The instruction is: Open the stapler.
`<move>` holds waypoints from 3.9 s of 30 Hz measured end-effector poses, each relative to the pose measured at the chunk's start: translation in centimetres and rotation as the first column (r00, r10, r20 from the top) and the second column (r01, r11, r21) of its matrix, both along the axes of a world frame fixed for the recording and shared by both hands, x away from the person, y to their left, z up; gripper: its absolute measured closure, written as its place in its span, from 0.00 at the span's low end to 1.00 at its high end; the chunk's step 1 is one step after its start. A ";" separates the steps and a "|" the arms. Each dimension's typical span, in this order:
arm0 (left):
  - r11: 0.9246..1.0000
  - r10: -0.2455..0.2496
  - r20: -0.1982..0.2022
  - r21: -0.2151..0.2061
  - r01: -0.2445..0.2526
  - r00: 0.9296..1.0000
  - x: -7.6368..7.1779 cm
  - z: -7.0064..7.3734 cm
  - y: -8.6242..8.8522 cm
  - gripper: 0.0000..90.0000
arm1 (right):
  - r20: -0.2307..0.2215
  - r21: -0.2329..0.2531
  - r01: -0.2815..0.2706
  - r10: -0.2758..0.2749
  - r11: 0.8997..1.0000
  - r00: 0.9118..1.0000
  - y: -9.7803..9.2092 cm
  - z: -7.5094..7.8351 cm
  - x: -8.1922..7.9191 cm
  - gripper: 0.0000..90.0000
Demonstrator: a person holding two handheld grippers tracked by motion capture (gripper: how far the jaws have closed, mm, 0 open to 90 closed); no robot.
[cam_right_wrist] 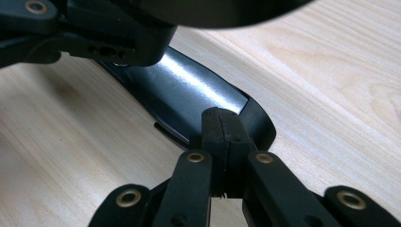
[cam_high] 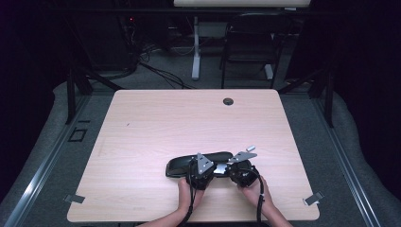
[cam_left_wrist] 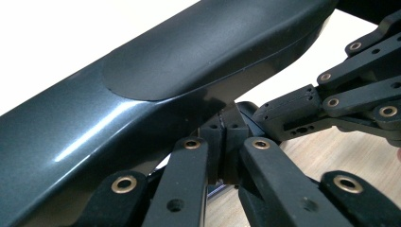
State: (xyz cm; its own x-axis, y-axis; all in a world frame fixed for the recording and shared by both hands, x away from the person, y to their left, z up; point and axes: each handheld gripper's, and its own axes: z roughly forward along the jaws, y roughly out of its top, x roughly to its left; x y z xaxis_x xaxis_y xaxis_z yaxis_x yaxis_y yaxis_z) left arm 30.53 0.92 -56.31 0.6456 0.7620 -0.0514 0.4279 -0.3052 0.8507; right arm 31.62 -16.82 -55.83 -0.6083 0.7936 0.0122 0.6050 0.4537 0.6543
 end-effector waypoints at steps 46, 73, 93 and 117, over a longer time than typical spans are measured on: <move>0.995 0.044 0.059 -0.092 -0.038 0.997 -0.4 4.2 3.1 1.00 | -0.002 -0.003 0.002 -0.002 1.000 1.000 0.1 0.0 0.1 1.00; 0.990 0.068 0.052 -0.130 -0.061 0.996 -0.5 5.6 4.5 1.00 | -0.001 -0.006 0.001 -0.001 1.000 1.000 0.1 0.0 0.1 1.00; 0.984 0.082 0.031 -0.159 -0.076 0.996 -0.4 6.6 5.8 1.00 | -0.002 -0.010 -0.004 0.004 1.000 1.000 0.1 0.1 0.1 1.00; 0.979 0.115 0.014 -0.173 -0.111 0.993 -0.2 7.6 7.4 1.00 | -0.004 -0.007 -0.004 0.004 1.000 1.000 0.2 0.1 0.1 1.00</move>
State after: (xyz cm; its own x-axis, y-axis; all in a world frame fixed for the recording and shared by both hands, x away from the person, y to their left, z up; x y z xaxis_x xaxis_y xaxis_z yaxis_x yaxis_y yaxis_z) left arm 30.29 8.35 -48.72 0.5585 0.8111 -0.1735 0.4302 -0.1044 0.8967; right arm 31.75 -16.65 -55.75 -0.6118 0.7910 0.0091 0.6053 0.4607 0.6492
